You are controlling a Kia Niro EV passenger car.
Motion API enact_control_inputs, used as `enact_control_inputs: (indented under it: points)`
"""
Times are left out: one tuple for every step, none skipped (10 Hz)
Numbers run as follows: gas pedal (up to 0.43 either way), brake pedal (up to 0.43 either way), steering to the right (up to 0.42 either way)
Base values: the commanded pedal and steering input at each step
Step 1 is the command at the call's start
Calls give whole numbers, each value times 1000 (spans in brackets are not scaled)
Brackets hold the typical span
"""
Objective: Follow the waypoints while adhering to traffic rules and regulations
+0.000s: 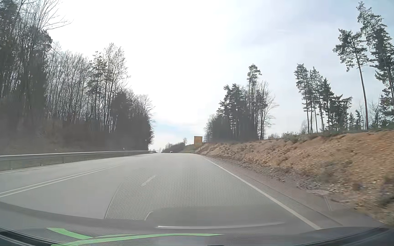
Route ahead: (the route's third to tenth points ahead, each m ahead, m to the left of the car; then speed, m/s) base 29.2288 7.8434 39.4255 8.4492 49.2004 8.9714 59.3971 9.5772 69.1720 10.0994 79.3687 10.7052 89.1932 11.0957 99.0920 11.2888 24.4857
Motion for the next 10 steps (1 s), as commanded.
enact_control_inputs:
  points:
    - [311,0,-2]
    - [311,0,-2]
    - [311,0,-3]
    - [311,0,-3]
    - [311,0,-3]
    - [311,0,-3]
    - [311,0,-3]
    - [311,0,-3]
    - [311,0,-3]
    - [311,0,-4]
